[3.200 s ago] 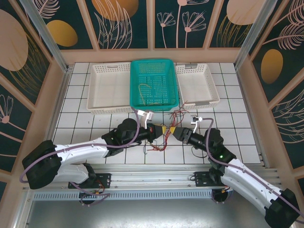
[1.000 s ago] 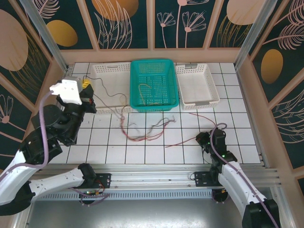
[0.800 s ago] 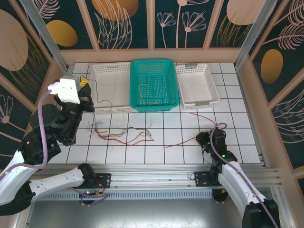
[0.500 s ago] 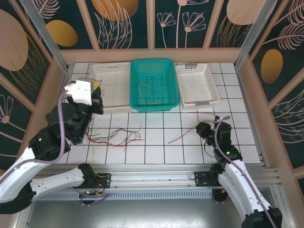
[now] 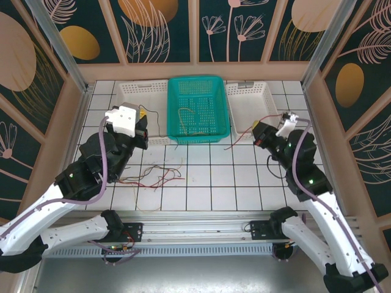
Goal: Untangle the cables
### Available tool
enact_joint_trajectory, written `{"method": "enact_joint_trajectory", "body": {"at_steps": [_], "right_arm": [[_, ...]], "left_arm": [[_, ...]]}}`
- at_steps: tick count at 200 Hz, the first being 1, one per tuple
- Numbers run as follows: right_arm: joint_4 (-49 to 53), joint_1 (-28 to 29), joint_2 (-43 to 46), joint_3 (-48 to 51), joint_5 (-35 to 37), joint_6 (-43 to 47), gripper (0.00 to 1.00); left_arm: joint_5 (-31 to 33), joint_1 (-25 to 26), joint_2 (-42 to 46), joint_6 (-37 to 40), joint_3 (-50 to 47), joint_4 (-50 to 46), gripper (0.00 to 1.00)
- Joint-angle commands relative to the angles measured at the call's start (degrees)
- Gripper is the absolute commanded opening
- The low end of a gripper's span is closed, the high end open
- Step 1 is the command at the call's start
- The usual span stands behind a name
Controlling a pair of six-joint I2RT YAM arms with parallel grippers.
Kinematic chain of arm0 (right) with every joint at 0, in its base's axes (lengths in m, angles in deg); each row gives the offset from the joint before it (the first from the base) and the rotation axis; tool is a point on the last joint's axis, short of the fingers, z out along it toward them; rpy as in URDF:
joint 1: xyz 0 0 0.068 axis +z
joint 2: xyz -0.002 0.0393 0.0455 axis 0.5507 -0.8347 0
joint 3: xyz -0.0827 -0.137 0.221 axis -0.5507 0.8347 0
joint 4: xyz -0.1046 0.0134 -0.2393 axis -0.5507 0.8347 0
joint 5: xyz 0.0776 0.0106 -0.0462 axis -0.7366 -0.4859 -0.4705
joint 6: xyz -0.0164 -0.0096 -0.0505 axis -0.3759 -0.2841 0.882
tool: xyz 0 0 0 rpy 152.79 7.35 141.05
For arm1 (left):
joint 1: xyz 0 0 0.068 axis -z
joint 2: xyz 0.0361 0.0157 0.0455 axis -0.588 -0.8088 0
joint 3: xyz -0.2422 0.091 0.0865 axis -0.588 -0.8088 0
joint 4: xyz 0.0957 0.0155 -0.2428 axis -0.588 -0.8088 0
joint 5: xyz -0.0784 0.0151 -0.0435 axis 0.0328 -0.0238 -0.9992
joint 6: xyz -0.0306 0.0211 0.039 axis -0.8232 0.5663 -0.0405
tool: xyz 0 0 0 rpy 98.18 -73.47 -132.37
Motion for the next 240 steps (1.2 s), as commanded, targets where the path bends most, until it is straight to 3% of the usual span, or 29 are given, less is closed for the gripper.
{"method": "enact_joint_trajectory", "body": {"at_steps": [1, 30, 50, 109, 159, 240], "right_arm": [[0.34, 0.15, -6.04, -4.96, 1.29, 4.44, 0.00], [0.92, -3.33, -14.48, -11.55, 0.81, 5.75, 0.00], [-1.80, -5.70, -17.25, -13.74, -3.46, 6.14, 0.00], [-3.26, -5.14, -24.67, -20.72, -11.30, 7.64, 0.00], [-6.67, -0.09, -33.28, -26.65, -21.70, 8.86, 0.00], [0.09, 8.65, -64.17, -59.25, -32.51, 10.65, 0.00]], "left_arm": [[-2.36, -0.20, -0.85, 0.71, -0.63, 5.29, 0.00], [-3.14, -0.27, -2.04, 1.15, -0.28, 5.97, 0.00], [-3.23, -0.21, -1.79, 1.32, -0.70, 6.54, 0.00], [-4.96, -0.20, -1.03, 1.29, -2.18, 9.50, 0.00], [-4.30, -0.26, 2.52, 0.79, -6.16, 12.27, 0.00], [-4.70, -0.21, 9.90, 0.22, -16.21, 16.79, 0.00]]}}
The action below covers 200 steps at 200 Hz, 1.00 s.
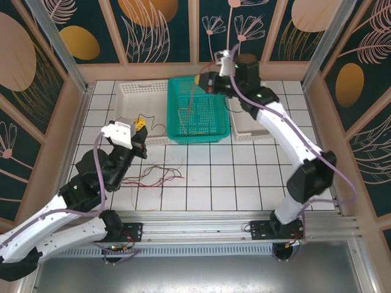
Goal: Untangle the cables
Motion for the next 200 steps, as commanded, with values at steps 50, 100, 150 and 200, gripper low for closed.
{"method": "enact_joint_trajectory", "body": {"at_steps": [50, 100, 150, 200], "right_arm": [[17.77, 8.06, -35.49, -50.43, -11.88, 2.19, 0.00], [4.52, 8.46, -43.47, -48.25, -19.15, -7.06, 0.00], [3.85, 9.02, -52.97, -51.94, -22.14, -10.25, 0.00], [3.83, 9.10, -56.07, -50.61, -19.12, -10.49, 0.00]], "left_arm": [[-2.29, -0.32, 0.66, -1.09, -2.82, 4.14, 0.00], [-3.21, -0.27, 0.75, -1.50, -3.51, 3.87, 0.00], [-3.38, -0.30, 0.27, -1.54, -3.74, 3.87, 0.00], [-3.26, -0.38, -0.13, -1.57, -3.79, 3.78, 0.00]]}}
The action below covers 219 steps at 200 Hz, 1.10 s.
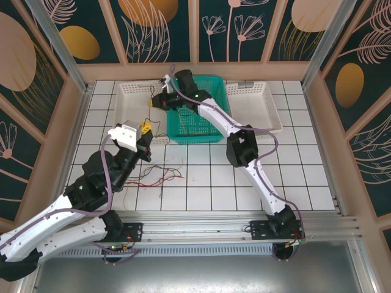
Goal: Untangle the cables
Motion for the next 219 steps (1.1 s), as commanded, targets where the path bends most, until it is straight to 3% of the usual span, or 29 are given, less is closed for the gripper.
{"method": "enact_joint_trajectory", "body": {"at_steps": [1, 11, 22, 50, 67, 88, 134, 160, 194, 219], "right_arm": [[-1.82, 0.49, -0.03, -0.75, 0.12, -0.85, 0.00], [-1.57, 0.49, 0.08, -0.93, 0.03, -0.80, 0.00], [-0.77, 0.58, 0.56, -1.41, 0.22, 0.09, 0.16], [1.52, 0.41, 4.55, -1.82, 3.77, 4.05, 0.43], [0.27, 0.01, 7.90, 0.01, 4.68, 5.02, 0.55], [0.31, -0.51, 10.00, -0.18, 4.03, 4.94, 0.61], [9.84, -2.87, 18.08, 0.51, 7.57, 11.94, 0.62], [9.14, -4.43, 32.43, 16.90, 12.47, 16.44, 0.62], [-8.64, -7.61, 58.99, 54.44, 14.66, 14.13, 0.65], [-15.52, -7.69, 74.62, 74.78, 15.73, 13.32, 0.66]], "left_arm": [[-0.22, -0.38, -0.12, -0.69, -0.71, 1.97, 0.00], [-0.17, -0.39, -0.32, -0.68, -0.68, 1.88, 0.00], [-0.26, -0.42, -0.50, -0.58, -0.67, 1.88, 0.00], [-0.43, -0.39, -0.99, -0.69, -0.68, 1.79, 0.00], [-0.54, -0.44, -1.10, -0.65, -0.64, 1.70, 0.00], [-0.72, -0.44, -1.25, -0.69, -0.56, 1.65, 0.00], [-0.82, -0.48, -1.69, -1.43, -0.33, 1.96, 0.00], [-1.78, -0.47, -3.98, -2.45, 1.00, 2.67, 0.00], [-3.97, -0.51, -9.62, -4.77, 5.37, 3.63, 0.00], [-6.22, -0.53, -14.92, -7.77, 10.91, 4.57, 0.00]]}}
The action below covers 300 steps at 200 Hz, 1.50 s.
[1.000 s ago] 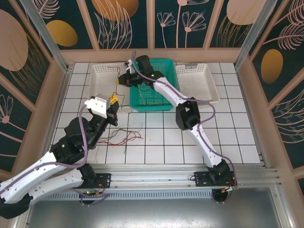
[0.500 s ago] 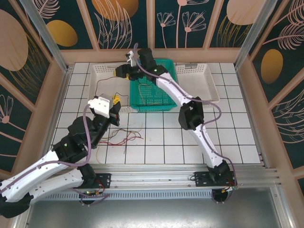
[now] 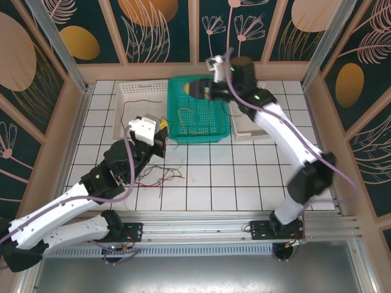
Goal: Untangle the cables
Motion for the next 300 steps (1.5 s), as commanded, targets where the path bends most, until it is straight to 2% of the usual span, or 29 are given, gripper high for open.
{"method": "enact_joint_trajectory", "body": {"at_steps": [1, 46, 59, 80, 107, 156, 186, 214, 267, 300], "right_arm": [[-10.71, 0.27, 10.04, 15.37, 1.82, -0.18, 0.66], [-21.23, 2.11, 31.14, 44.37, 2.34, -3.88, 0.66], [-24.42, 5.61, 35.58, 51.39, 2.80, -4.58, 0.66], [-28.85, 11.01, 39.85, 59.34, 5.19, -4.89, 0.67], [-33.89, 16.21, 41.16, 65.37, 8.55, -4.71, 0.66], [-38.88, 19.96, 35.65, 67.46, 18.75, -0.90, 0.68], [-43.95, 20.02, 30.15, 67.32, 18.55, -3.12, 0.68], [-45.00, 20.05, 25.72, 66.44, 23.64, -1.24, 0.69], [-50.45, 21.38, 13.03, 61.57, 22.41, 1.82, 0.68], [-53.78, 22.22, 9.00, 59.44, 23.81, 2.79, 0.67]], "left_arm": [[-3.16, -0.43, -3.61, -3.96, 6.39, 3.89, 0.00], [-7.96, -0.47, -14.64, -9.63, 17.39, 5.69, 0.00], [-8.95, -0.41, -17.36, -11.32, 19.26, 7.14, 0.00], [-10.41, -0.44, -21.69, -13.93, 21.68, 9.56, 0.00], [-12.46, -0.36, -27.04, -17.08, 25.48, 11.51, 0.00], [-15.94, -0.22, -32.85, -21.40, 30.00, 14.05, 0.00], [-16.62, -0.19, -33.01, -23.28, 29.26, 15.06, 0.00], [-17.33, -0.14, -31.70, -24.79, 27.93, 15.17, 0.00], [-17.58, -0.14, -29.94, -25.85, 26.46, 14.69, 0.00], [-17.60, -0.14, -29.01, -25.96, 25.35, 14.76, 0.00]]}}
